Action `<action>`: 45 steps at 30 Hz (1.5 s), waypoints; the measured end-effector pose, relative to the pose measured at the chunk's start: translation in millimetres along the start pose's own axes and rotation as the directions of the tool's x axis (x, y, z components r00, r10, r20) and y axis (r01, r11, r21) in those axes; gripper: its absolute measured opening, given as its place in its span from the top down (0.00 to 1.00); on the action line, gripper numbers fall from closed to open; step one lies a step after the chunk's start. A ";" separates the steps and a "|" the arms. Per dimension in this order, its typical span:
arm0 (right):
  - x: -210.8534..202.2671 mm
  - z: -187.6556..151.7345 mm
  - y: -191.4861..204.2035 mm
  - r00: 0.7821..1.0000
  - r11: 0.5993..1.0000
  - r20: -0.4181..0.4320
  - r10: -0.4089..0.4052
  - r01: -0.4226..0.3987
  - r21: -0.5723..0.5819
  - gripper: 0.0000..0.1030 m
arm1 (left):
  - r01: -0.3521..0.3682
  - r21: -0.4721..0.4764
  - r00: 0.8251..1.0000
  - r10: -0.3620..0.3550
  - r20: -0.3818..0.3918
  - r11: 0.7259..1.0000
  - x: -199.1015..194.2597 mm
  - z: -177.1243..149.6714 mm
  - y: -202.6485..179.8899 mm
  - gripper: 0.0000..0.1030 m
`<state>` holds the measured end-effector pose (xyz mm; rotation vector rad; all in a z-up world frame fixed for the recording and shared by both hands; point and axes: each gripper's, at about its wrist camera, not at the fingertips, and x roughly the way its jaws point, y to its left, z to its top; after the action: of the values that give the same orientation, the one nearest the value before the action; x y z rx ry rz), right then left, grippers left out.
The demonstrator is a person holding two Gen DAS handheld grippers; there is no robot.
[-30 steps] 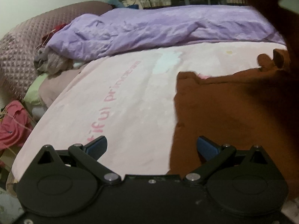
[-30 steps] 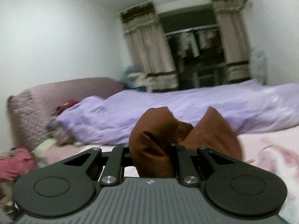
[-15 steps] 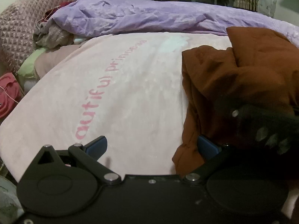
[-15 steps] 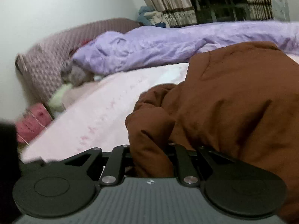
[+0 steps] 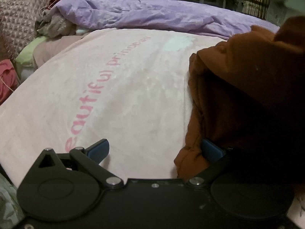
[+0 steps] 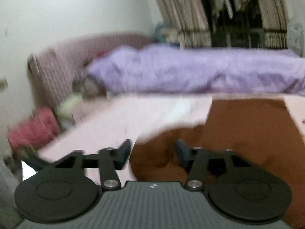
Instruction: Fold large clothes
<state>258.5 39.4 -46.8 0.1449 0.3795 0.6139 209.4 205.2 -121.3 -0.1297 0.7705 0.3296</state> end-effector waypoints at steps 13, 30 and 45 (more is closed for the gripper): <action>-2.5 -4.7 -101.2 0.893 0.894 -0.043 -0.448 0.448 -0.019 0.64 | 0.013 0.036 1.000 -0.014 0.017 0.999 -35.5 10.1 -0.3 0.00; 21.1 -40.3 -118.0 0.915 0.916 -0.131 -0.380 0.393 0.086 0.68 | 0.282 -0.016 0.959 -0.282 -0.003 0.959 -38.8 49.7 -27.2 0.00; -12.9 -15.4 -96.8 0.951 0.950 -0.102 -0.293 0.301 0.083 0.54 | 0.154 0.081 0.986 -0.149 -0.068 0.985 -53.6 17.7 -4.7 0.83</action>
<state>294.5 -46.2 -80.7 0.1512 0.5074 0.3037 186.8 191.8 -71.1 -0.1173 0.8296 0.1478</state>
